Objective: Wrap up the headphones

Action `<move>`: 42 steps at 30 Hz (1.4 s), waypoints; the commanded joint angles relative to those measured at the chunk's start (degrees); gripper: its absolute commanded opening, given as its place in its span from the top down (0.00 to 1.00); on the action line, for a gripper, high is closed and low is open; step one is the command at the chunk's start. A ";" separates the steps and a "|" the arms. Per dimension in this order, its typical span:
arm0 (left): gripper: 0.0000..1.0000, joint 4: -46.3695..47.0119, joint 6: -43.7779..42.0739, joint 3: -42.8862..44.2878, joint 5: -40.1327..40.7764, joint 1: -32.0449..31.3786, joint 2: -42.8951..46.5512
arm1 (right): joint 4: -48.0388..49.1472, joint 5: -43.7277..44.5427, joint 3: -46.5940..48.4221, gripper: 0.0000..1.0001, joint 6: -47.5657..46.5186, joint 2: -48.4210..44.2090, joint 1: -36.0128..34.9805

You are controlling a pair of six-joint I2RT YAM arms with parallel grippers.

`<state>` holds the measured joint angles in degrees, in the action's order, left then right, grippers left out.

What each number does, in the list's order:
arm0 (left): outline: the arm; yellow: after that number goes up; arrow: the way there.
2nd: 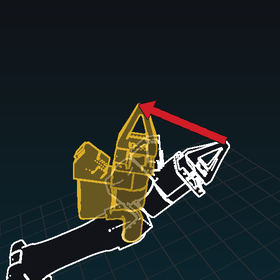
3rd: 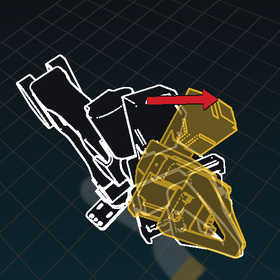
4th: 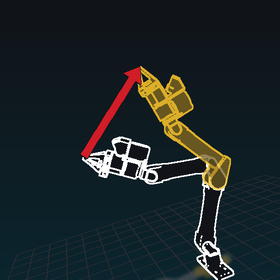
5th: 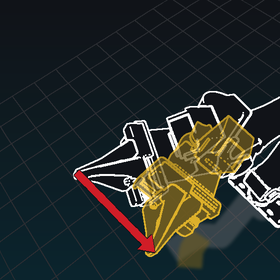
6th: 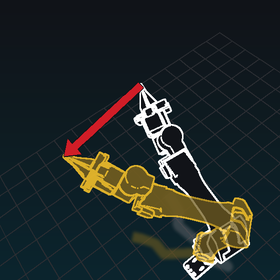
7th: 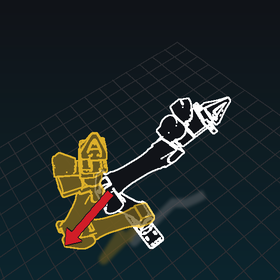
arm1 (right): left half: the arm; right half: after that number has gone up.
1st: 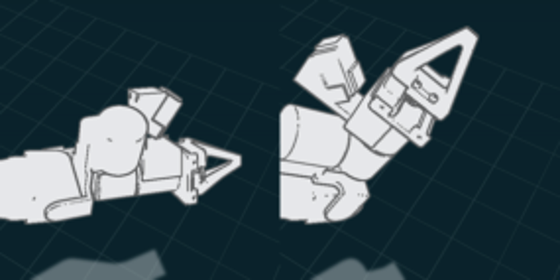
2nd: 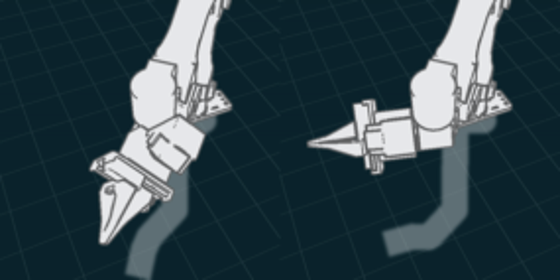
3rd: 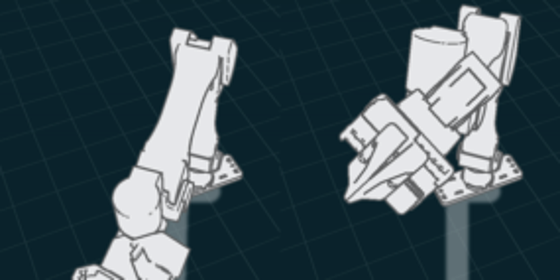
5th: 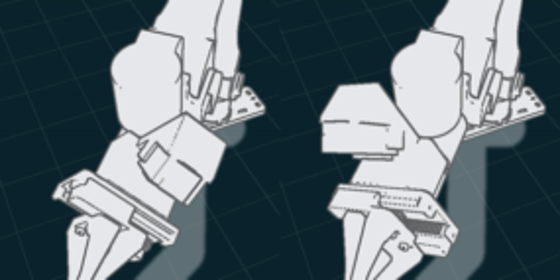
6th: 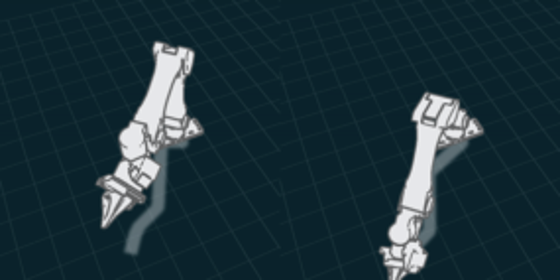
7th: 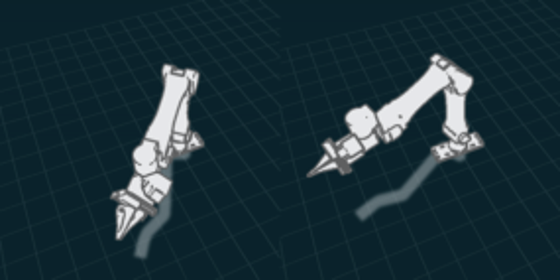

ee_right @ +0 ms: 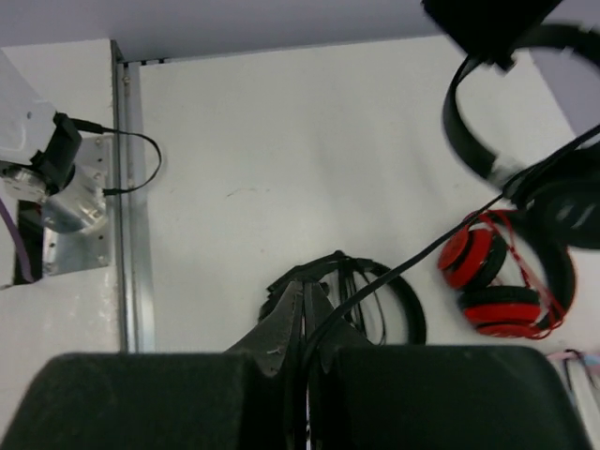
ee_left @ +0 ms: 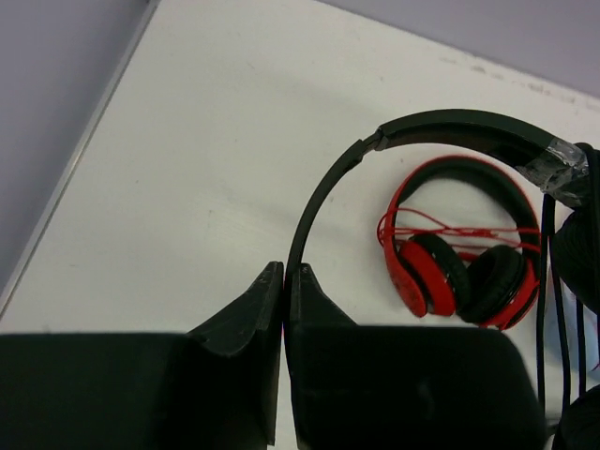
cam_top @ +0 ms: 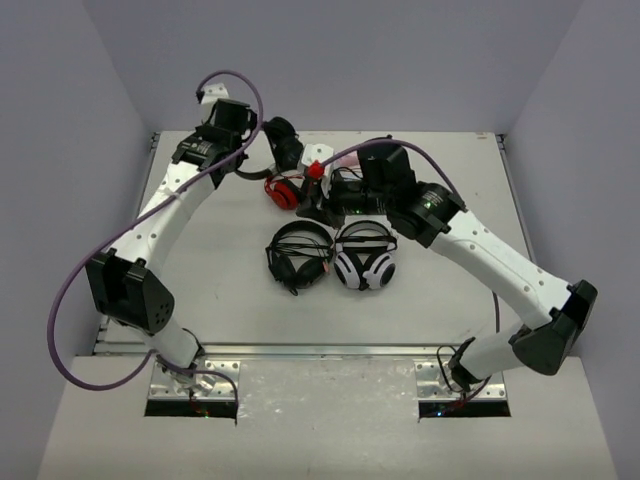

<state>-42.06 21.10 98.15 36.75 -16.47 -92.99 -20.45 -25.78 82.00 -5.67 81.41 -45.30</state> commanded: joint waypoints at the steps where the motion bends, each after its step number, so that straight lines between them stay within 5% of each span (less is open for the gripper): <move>1: 1.00 6.71 -5.36 -5.23 -7.64 -0.84 2.81 | -11.09 1.95 6.76 0.99 -15.64 1.99 -0.49; 6: 1.00 1.03 -10.99 -9.20 -14.51 -8.31 1.67 | -18.04 9.33 12.75 0.99 -23.58 6.13 -0.49; 14: 1.00 3.39 -11.70 -25.26 -18.99 -13.94 10.27 | -13.49 24.37 12.84 0.99 -30.28 8.59 0.65; 20: 1.00 7.78 -12.75 -34.07 -25.93 -15.60 21.43 | -8.14 21.04 13.10 0.99 -24.39 8.94 8.20; 31: 1.00 9.63 -14.16 -36.80 -29.89 -23.17 27.33 | -10.84 19.55 22.60 0.99 -15.61 18.17 16.11; 42: 1.00 15.78 -12.85 -30.40 -19.03 -23.17 38.76 | -4.89 3.65 11.90 0.99 -4.81 13.88 18.58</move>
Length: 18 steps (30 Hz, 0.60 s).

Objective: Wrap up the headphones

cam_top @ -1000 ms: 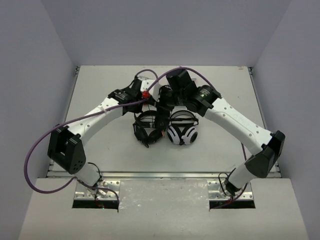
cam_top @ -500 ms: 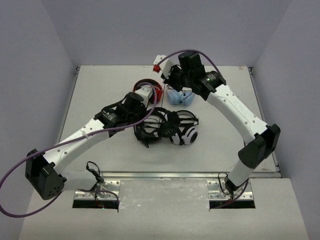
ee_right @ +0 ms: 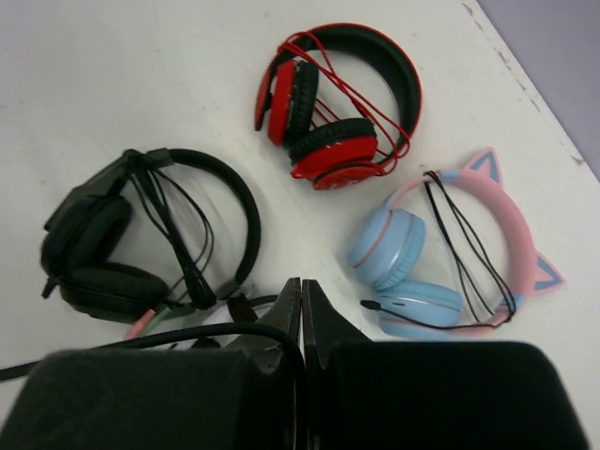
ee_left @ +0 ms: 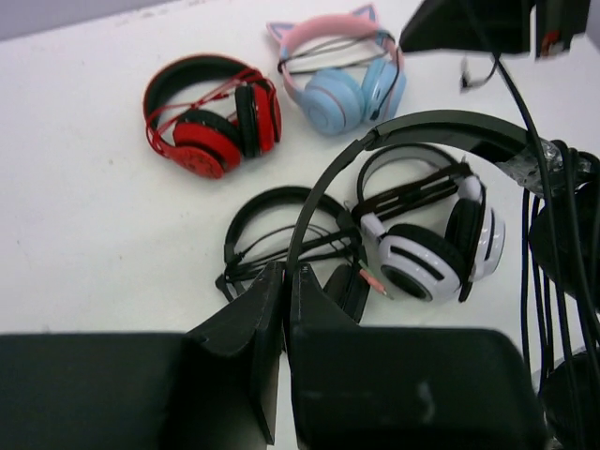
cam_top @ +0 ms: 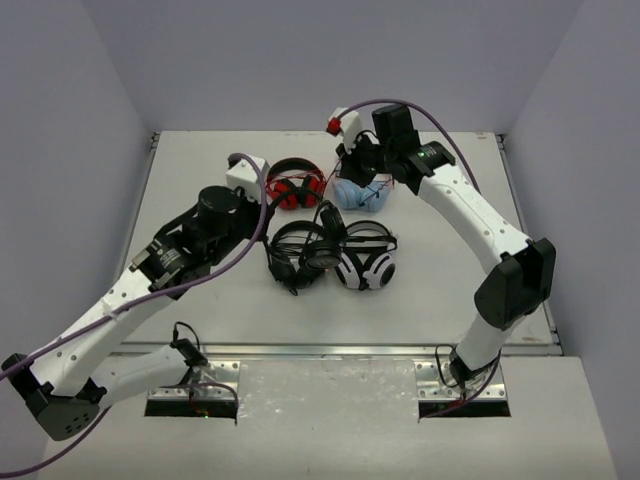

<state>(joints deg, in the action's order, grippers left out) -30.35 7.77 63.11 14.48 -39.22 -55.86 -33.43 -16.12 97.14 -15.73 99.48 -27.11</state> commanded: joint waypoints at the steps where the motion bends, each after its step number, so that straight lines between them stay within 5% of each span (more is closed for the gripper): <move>1: 1.00 3.98 1.01 5.43 4.93 -0.50 1.80 | 9.25 -6.20 -4.32 0.99 6.22 -5.86 0.39; 8: 1.00 10.65 5.14 7.90 14.35 -0.42 5.40 | 20.23 -13.48 -14.15 0.93 18.23 -9.74 0.39; 13: 1.00 13.56 8.48 11.06 14.35 -0.42 4.62 | 39.46 -26.05 -21.20 0.91 32.31 -11.59 0.04; 18: 1.00 11.28 9.72 17.83 19.52 -0.42 0.67 | 51.18 -28.27 -25.60 0.93 41.47 -12.29 -1.09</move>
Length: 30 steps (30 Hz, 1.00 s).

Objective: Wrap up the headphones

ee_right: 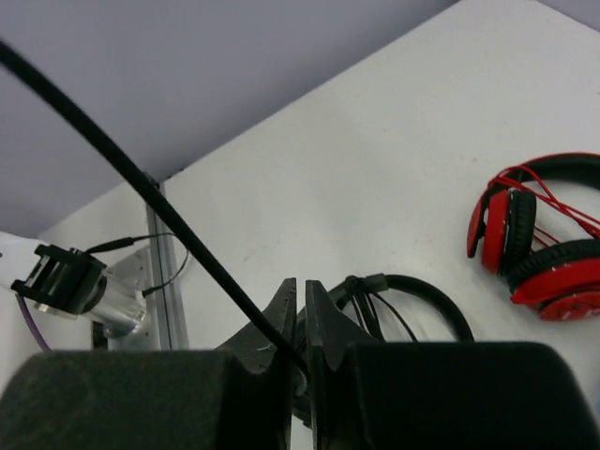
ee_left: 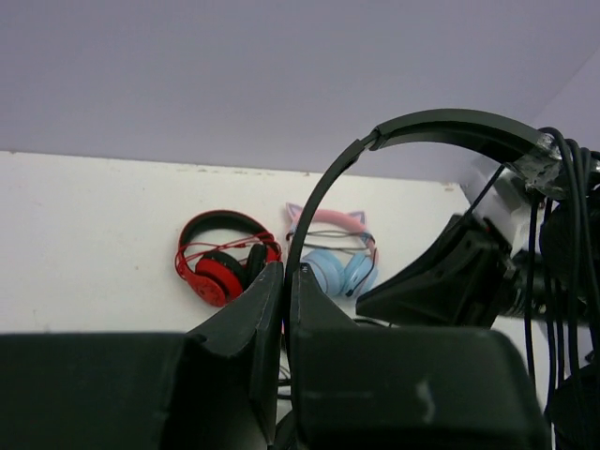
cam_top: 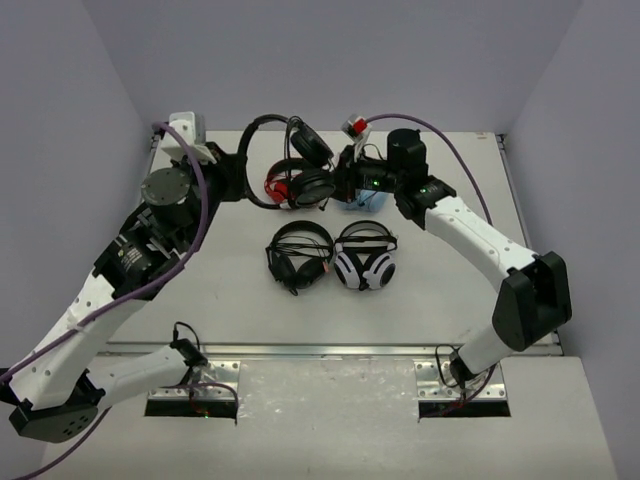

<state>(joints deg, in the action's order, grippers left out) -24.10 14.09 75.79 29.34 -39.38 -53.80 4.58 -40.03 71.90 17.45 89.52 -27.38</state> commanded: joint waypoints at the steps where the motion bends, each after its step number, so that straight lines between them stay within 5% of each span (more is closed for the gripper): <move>1: 1.00 4.33 4.27 6.90 8.24 -0.26 -2.35 | 13.78 -4.01 -0.96 0.91 8.82 -2.41 -1.10; 9: 1.00 0.02 7.53 13.24 18.46 -0.26 -6.58 | 15.55 -1.63 -4.13 0.99 9.62 -4.35 -3.29; 12: 1.00 -0.69 8.68 14.73 21.54 -0.26 -8.51 | 15.81 0.39 -5.10 0.90 9.53 -5.57 -4.70; 17: 1.00 -2.36 10.96 17.37 25.94 -0.26 -12.64 | 16.52 6.09 -7.56 0.90 8.30 -8.12 -8.83; 20: 1.00 -2.53 11.58 17.90 27.70 -0.26 -14.31 | 16.08 6.90 -7.47 0.99 7.51 -8.57 -10.24; 30: 1.00 -2.63 10.00 15.02 32.44 3.16 -19.23 | 5.45 16.56 -5.11 0.98 1.01 -11.56 -14.81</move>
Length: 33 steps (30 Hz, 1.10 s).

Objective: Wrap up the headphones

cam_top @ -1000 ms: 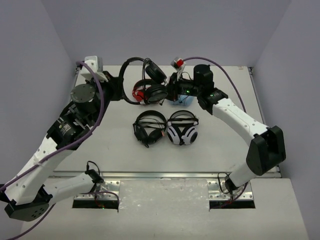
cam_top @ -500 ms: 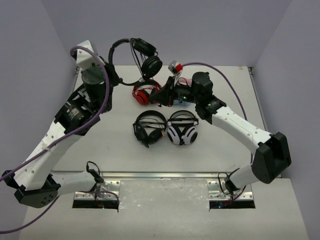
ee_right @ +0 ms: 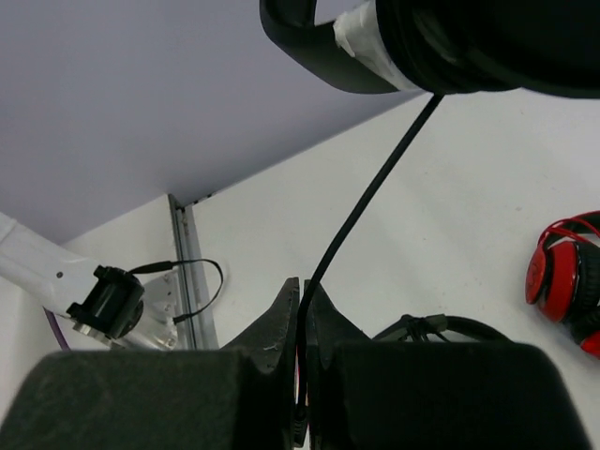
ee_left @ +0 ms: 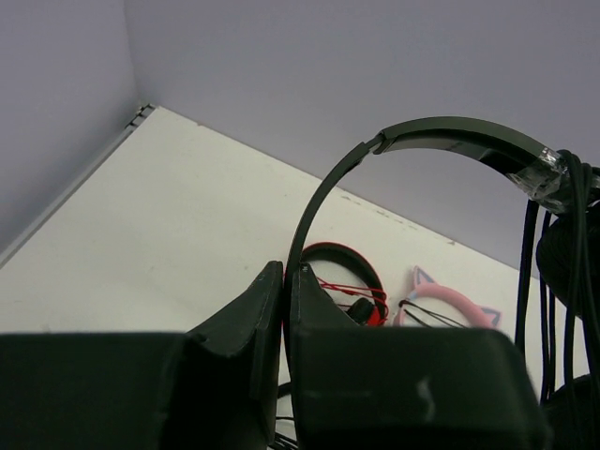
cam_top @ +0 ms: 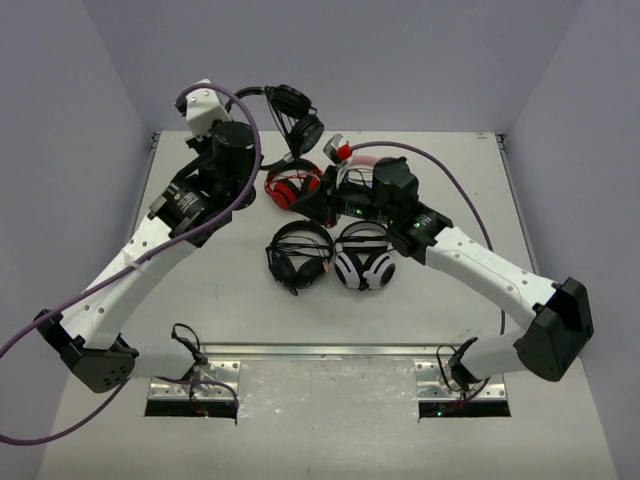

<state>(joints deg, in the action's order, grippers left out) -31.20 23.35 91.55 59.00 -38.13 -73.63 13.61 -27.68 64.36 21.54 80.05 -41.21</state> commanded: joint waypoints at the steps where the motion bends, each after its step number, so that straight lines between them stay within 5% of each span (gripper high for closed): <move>1: 1.00 4.74 0.55 -1.37 2.35 2.88 0.07 | -5.41 4.74 3.40 0.98 -2.91 -2.18 -1.06; 13: 1.00 19.42 -0.85 -17.10 -1.26 3.32 3.49 | -6.84 -0.44 6.39 0.93 11.42 -0.95 -0.98; 27: 1.00 18.99 4.32 -27.91 -4.77 2.45 7.27 | -5.69 -1.86 7.45 0.85 24.95 2.21 2.71; 33: 1.00 15.30 8.02 -29.15 -6.09 1.92 6.22 | -3.94 0.35 6.57 0.95 29.34 3.00 2.72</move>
<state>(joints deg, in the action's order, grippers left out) -16.82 27.55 62.00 53.58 -35.73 -68.23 5.52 -28.45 69.10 47.29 82.61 -38.39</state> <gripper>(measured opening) 0.026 0.063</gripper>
